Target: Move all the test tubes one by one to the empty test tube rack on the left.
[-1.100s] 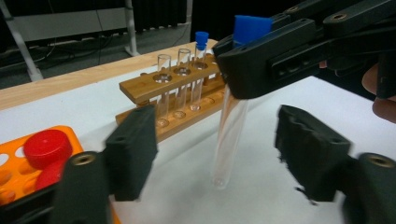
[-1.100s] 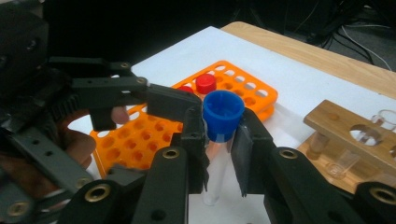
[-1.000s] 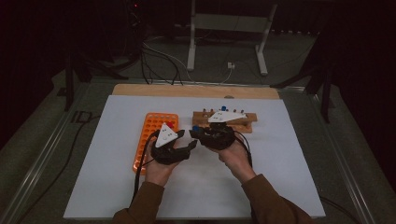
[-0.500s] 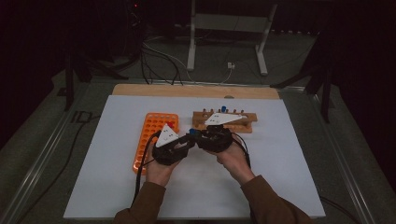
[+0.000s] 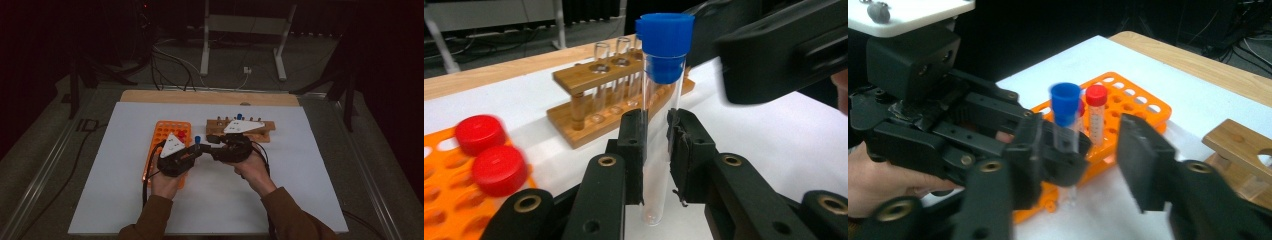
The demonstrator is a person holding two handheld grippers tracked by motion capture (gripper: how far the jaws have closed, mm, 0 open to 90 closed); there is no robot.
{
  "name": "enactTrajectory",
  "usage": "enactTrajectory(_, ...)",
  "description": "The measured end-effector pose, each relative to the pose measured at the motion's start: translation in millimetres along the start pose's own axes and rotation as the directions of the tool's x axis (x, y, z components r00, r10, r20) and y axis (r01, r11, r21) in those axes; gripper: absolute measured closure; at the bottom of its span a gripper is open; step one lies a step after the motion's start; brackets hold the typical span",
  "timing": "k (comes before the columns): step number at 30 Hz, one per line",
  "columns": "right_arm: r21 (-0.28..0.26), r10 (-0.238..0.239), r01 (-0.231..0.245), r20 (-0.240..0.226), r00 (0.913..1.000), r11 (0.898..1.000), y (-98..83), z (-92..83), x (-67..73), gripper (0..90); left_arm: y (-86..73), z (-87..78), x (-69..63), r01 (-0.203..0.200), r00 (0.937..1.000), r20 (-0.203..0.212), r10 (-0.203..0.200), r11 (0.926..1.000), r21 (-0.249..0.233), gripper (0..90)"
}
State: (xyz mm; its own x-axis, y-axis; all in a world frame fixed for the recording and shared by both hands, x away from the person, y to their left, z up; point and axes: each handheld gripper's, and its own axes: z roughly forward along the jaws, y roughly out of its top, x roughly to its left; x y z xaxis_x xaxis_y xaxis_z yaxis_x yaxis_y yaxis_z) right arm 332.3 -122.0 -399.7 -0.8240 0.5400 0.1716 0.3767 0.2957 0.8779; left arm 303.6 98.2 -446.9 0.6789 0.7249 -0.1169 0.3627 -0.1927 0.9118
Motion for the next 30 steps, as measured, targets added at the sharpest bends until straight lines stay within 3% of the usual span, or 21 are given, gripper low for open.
enactTrajectory(11,-0.014,0.025,-0.024,0.062,0.9978,1.000,-13.2,-10.0,-12.0,25.4,-10.5,-12.3,14.7,0.009,0.9976,-0.069,-0.010,0.9999,-0.010,77.3)
enactTrajectory(16,-0.030,0.040,-0.038,0.069,0.9968,0.999,-19.3,-15.9,-17.9,14.2,-14.7,-13.9,19.3,0.000,0.9956,-0.094,-0.001,1.0000,-0.006,77.3)
enactTrajectory(19,-0.030,0.042,-0.039,0.102,0.9940,0.999,-22.4,-19.0,-20.2,2.6,-16.7,-14.2,20.8,0.001,0.9944,-0.106,-0.002,1.0000,-0.009,77.3)
enactTrajectory(23,-0.032,0.053,-0.049,0.130,0.9900,0.998,-27.8,-23.7,-24.8,0.0,-19.2,-13.8,22.7,-0.004,0.9931,-0.118,0.002,0.9999,-0.013,77.3)
enactTrajectory(30,-0.044,0.069,-0.064,0.139,0.9879,0.997,-36.3,-31.5,-30.2,0.0,-23.1,-10.5,23.8,-0.019,0.9896,-0.143,0.016,0.9997,-0.017,77.2)
